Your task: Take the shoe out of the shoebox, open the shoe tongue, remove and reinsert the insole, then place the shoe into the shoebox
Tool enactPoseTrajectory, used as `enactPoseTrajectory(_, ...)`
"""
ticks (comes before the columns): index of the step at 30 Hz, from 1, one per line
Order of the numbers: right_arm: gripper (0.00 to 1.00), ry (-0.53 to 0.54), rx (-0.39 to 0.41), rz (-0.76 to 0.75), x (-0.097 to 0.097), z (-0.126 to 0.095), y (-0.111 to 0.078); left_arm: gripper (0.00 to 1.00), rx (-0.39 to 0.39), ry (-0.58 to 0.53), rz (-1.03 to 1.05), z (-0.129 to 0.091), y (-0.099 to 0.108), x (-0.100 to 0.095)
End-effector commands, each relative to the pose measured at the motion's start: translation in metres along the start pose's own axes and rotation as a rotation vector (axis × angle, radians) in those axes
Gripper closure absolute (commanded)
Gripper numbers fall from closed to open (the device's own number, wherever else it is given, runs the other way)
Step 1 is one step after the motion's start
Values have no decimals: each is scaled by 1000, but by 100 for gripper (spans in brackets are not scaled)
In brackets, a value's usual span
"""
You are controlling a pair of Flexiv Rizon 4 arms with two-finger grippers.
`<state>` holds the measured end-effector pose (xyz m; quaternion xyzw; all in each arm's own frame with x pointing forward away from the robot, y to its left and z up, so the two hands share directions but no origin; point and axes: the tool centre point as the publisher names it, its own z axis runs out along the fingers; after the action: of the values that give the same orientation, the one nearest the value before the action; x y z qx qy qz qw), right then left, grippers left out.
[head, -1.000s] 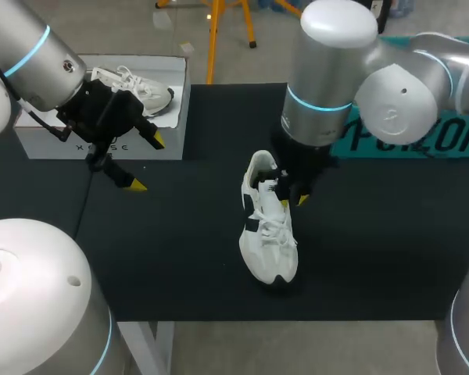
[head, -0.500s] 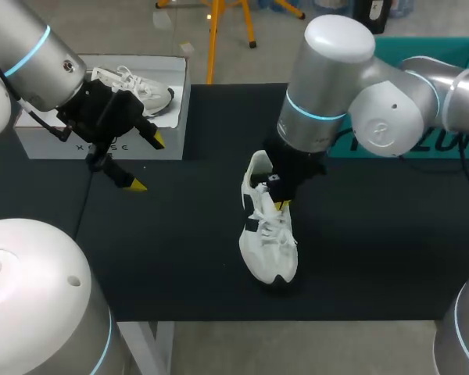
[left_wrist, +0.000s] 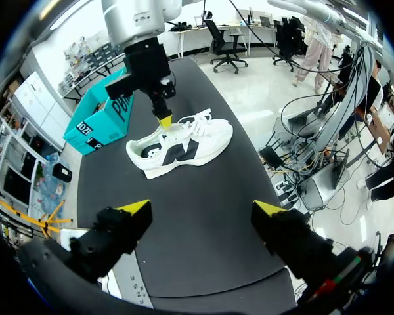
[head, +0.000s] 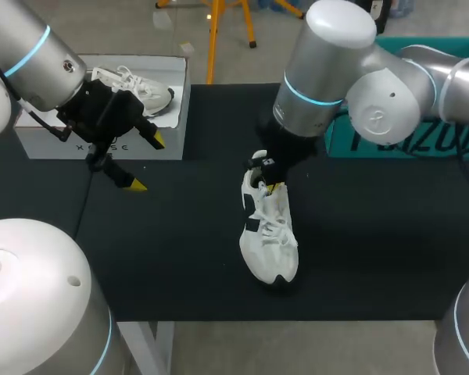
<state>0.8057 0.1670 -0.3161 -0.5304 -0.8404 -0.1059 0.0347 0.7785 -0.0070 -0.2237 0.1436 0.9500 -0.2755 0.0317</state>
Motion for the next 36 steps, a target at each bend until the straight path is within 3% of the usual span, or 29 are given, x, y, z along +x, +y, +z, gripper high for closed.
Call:
enactPoseTrajectory(1,100,58,51,-192,-8,-21,5,0,-4,3,-1,0,0,-1)
enactPoseTrajectory(2,100,107,82,-286,-8,-19,7,0,-4,3,-1,0,0,-1)
enactPoseTrajectory(3,100,88,142,-486,-6,-14,8,0,-4,3,-1,0,0,-1)
enactPoseTrajectory(4,64,-44,192,-567,-11,-7,8,0,-4,3,-1,0,0,-1)
enactPoseTrajectory(5,9,-42,197,-560,-15,-5,10,0,-4,3,-1,0,0,-1)
enactPoseTrajectory(6,0,-42,197,-560,-15,-5,10,0,-4,3,-1,0,0,-1)
enactPoseTrajectory(20,0,-42,197,-560,-15,-5,10,0,-4,3,-1,0,0,-1)
enactPoseTrajectory(22,0,-51,220,-694,-17,-5,17,0,-4,3,-1,0,0,-1)
enactPoseTrajectory(23,0,-25,158,-687,-19,-7,18,0,-4,3,-1,0,0,-1)
enactPoseTrajectory(27,0,-17,161,-825,-25,-9,27,0,-4,3,-1,0,0,-1)
enactPoseTrajectory(28,0,19,105,-902,-24,-10,29,0,-4,3,-1,0,0,-1)
enactPoseTrajectory(30,0,-5,138,-1006,-24,-12,34,0,-4,3,-1,0,0,-1)
enactPoseTrajectory(31,0,13,108,-1026,-24,-14,35,0,-4,3,-1,0,0,-1)
enactPoseTrajectory(33,0,-35,159,-1115,-23,-15,40,0,-4,3,-1,0,0,-1)
enactPoseTrajectory(36,0,-93,162,-1135,-21,-13,49,0,-4,3,-1,0,0,-1)
